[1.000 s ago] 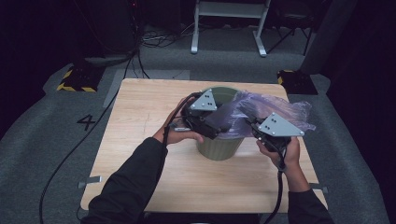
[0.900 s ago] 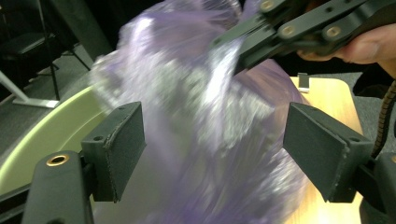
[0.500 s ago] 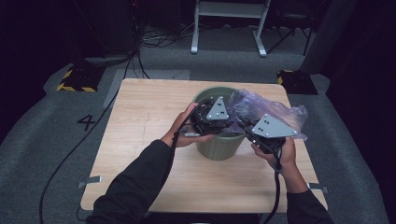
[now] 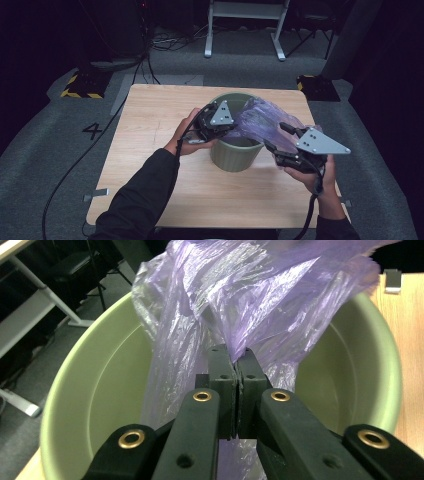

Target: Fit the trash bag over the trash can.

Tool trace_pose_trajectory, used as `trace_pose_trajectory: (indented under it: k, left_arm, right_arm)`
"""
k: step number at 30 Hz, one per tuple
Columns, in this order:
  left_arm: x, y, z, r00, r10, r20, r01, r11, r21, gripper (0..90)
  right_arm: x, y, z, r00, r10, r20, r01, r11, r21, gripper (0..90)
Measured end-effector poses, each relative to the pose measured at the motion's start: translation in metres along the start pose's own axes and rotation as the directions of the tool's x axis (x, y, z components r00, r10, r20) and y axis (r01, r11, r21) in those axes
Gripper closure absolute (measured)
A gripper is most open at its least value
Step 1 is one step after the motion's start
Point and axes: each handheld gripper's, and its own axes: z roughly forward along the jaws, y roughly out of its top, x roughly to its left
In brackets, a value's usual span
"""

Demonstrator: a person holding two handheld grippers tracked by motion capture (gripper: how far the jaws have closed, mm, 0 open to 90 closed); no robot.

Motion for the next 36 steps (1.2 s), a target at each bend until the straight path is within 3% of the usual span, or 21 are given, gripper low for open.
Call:
trace_pose_trajectory:
  k: [5, 6, 8, 11, 13, 14, 16, 19, 22, 28, 32, 36]
  left_arm:
    - [0.008, -0.007, -0.003, 0.9999, -0.012, 0.002, 0.012, 0.9999, 0.0, 87.6]
    - [0.013, -0.011, -0.002, 0.9996, -0.024, 0.014, 0.024, 0.9997, -0.008, 86.2]
    - [0.016, -0.013, -0.001, 0.9996, -0.026, 0.011, 0.026, 0.9997, -0.002, 86.0]
    - [0.021, -0.019, -0.001, 0.9988, -0.046, 0.017, 0.047, 0.9989, -0.009, 86.0]
    - [0.022, -0.02, 0.0, 0.9984, -0.053, 0.018, 0.053, 0.9985, -0.011, 86.0]
    - [0.023, -0.022, 0.001, 0.998, -0.061, 0.016, 0.062, 0.9981, -0.009, 85.7]
    - [0.023, -0.023, 0.002, 0.9986, -0.052, 0.011, 0.052, 0.9986, -0.006, 85.7]
    - [0.024, -0.024, 0.002, 0.998, -0.063, 0.012, 0.063, 0.998, -0.01, 83.8]
    - [0.024, -0.025, 0.001, 0.9964, -0.084, 0.015, 0.084, 0.9961, -0.026, 71.0]
    - [0.026, -0.025, -0.006, 0.9919, -0.123, 0.032, 0.125, 0.9912, -0.045, 37.5]
    - [0.025, -0.022, -0.014, 0.9908, -0.128, 0.042, 0.132, 0.9873, -0.088, 24.8]
    - [0.024, -0.012, -0.018, 0.9885, -0.136, 0.064, 0.144, 0.9818, -0.124, 19.8]
  right_arm:
    - [-0.006, -0.018, -0.009, 0.9998, -0.003, 0.02, 0.002, 0.999, 0.034, 26.6]
    - [-0.008, -0.029, -0.01, 0.9979, -0.03, 0.058, 0.028, 0.999, 0.03, 25.0]
    - [-0.009, -0.032, -0.011, 0.9962, -0.04, 0.077, 0.037, 0.999, 0.032, 25.0]
    - [-0.012, -0.051, -0.007, 0.9915, -0.058, 0.116, 0.048, 0.995, 0.088, 27.5]
    - [-0.013, -0.056, -0.006, 0.9916, -0.06, 0.114, 0.048, 0.993, 0.106, 29.6]
    - [-0.016, -0.065, -0.005, 0.9919, -0.058, 0.113, 0.045, 0.992, 0.12, 49.8]
    - [-0.019, -0.07, -0.003, 0.9927, -0.046, 0.111, 0.033, 0.993, 0.114, 61.9]
    - [-0.021, -0.073, -0.003, 0.9948, -0.021, 0.1, 0.015, 0.998, 0.063, 78.4]
    - [-0.021, -0.07, -0.003, 0.9937, -0.019, 0.11, 0.016, 1.0, 0.027, 87.5]
    - [-0.024, -0.058, -0.008, 0.9891, -0.002, 0.147, 0.003, 1.0, -0.011, 88.5]
    - [-0.026, -0.049, -0.011, 0.9838, -0.004, 0.179, 0.006, 1.0, -0.012, 88.2]
    - [-0.03, -0.037, -0.013, 0.9815, -0.015, 0.191, 0.019, 1.0, -0.02, 88.2]
